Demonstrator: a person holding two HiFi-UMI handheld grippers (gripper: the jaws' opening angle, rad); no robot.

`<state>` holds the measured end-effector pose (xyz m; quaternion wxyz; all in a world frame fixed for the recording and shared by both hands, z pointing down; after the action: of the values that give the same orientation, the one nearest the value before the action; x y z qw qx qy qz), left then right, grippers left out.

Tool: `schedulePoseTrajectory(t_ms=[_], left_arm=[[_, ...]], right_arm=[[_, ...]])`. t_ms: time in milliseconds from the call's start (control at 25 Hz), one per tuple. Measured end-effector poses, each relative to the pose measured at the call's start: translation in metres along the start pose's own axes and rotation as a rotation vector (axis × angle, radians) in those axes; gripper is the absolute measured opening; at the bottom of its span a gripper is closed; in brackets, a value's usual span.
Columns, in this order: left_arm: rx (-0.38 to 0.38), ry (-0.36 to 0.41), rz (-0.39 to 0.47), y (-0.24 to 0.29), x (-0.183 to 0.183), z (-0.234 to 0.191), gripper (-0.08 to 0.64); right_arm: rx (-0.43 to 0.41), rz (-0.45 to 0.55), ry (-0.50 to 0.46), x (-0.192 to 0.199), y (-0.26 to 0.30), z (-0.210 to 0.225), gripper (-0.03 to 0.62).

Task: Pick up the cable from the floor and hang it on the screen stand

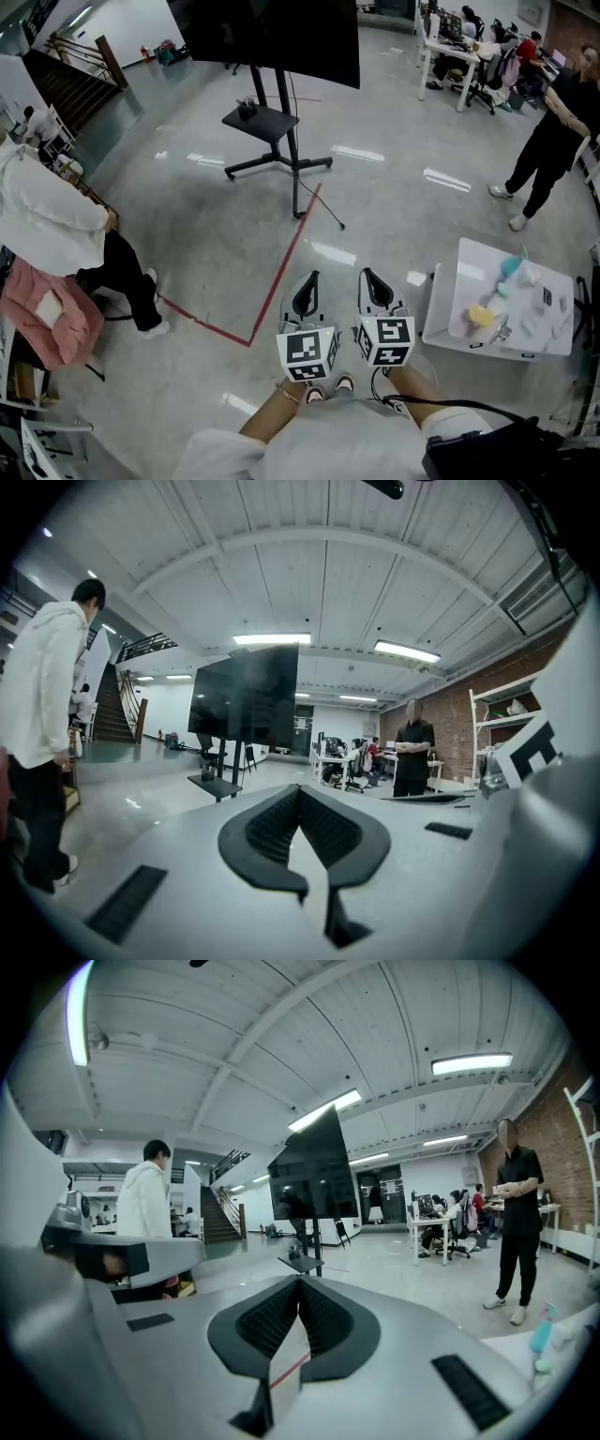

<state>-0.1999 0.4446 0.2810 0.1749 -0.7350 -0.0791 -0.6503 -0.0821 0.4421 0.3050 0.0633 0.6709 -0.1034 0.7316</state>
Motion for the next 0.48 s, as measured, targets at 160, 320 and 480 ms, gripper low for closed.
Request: schedulePoseTrajectory(t_ms=[160,320,480], left_arm=[[-0.019,-0.005,-0.022,0.011,0.012,0.003,0.003],[-0.031,0.003,-0.025,0.031,0.017,0.010,0.003],[-0.042,0.008,-0.024,0.050,0.022,0.017,0.003]], right_arm=[[0.004,-0.018,0.015,0.009,0.001,0.020,0.018],[0.005,-0.017,0.018,0.009,0.008,0.048,0.018],[0.004,-0.020,0.019,0.011,0.020,0.069,0.018]])
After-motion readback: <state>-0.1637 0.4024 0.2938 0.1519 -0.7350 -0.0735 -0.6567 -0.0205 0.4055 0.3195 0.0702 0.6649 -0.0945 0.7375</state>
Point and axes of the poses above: the fingertips, and each gripper's own axes: y forward along the fingers, z to its right, x out of its underside, the point moved 3 cm from there along -y, backward along the fingers, and after that the axes turned 15 degrees about z, right-handed, at the moved point
